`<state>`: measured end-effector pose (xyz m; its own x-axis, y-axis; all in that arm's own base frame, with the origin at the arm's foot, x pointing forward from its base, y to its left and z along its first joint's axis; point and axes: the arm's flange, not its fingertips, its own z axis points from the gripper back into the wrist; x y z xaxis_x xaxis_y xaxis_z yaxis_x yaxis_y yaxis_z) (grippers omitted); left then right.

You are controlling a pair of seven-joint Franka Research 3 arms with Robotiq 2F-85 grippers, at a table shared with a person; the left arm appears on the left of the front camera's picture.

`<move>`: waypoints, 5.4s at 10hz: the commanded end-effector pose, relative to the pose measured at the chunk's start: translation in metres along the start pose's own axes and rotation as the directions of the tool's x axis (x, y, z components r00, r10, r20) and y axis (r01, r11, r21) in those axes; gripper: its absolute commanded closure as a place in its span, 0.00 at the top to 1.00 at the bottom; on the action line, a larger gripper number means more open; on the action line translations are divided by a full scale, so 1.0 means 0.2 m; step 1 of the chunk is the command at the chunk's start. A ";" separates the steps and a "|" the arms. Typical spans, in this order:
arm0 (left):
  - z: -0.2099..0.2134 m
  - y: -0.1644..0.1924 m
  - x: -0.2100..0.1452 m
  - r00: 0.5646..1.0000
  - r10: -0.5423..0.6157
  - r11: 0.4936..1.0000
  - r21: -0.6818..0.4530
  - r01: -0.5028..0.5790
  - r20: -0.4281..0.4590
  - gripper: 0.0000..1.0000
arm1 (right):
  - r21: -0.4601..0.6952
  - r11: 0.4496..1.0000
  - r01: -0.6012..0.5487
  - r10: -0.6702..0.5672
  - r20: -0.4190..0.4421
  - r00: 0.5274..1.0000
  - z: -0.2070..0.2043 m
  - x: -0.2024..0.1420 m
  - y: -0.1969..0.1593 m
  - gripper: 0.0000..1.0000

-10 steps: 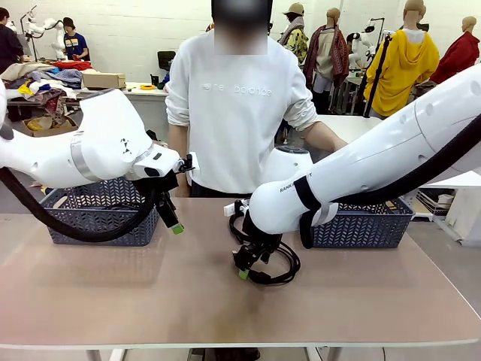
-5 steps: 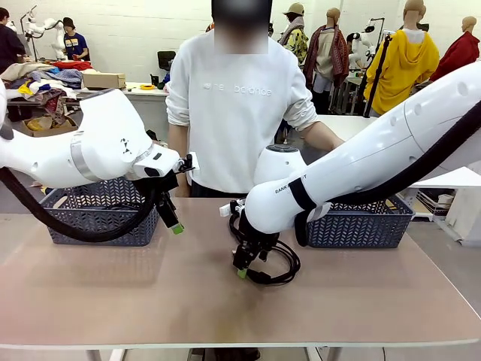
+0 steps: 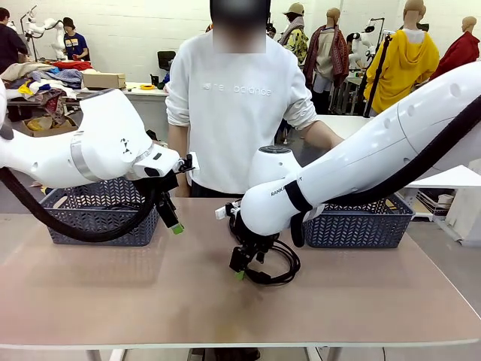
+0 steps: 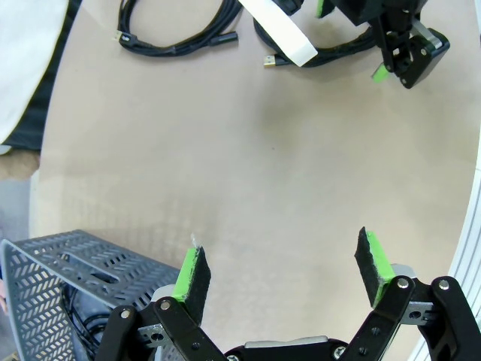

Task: Organize the cables according to human instructions.
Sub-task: Pick up a bundle of cables and place it in the basket indicated by the human.

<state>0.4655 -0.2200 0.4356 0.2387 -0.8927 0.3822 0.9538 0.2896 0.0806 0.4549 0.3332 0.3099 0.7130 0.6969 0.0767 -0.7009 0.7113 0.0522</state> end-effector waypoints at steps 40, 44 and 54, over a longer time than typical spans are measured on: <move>0.01 0.01 0.00 1.000 -0.002 1.000 0.004 0.002 -0.004 1.00 | -0.066 0.791 -0.609 0.606 -0.058 0.793 0.96 -0.45 -1.05 0.00; 0.01 0.01 0.00 1.000 -0.002 1.000 0.004 0.002 -0.004 1.00 | -0.073 0.776 -0.626 0.622 -0.074 0.780 0.93 -0.42 -1.13 0.10; 0.01 0.01 0.00 1.000 -0.002 1.000 0.004 0.002 -0.004 1.00 | -0.139 0.729 -0.671 0.662 -0.109 0.742 0.80 -0.42 -1.52 0.10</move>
<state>0.4659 -0.2201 0.4360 0.2386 -0.8925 0.3828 0.9536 0.2898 0.0812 0.5959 0.0483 0.4437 0.0944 0.9955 -0.0066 -0.9872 0.0927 -0.1298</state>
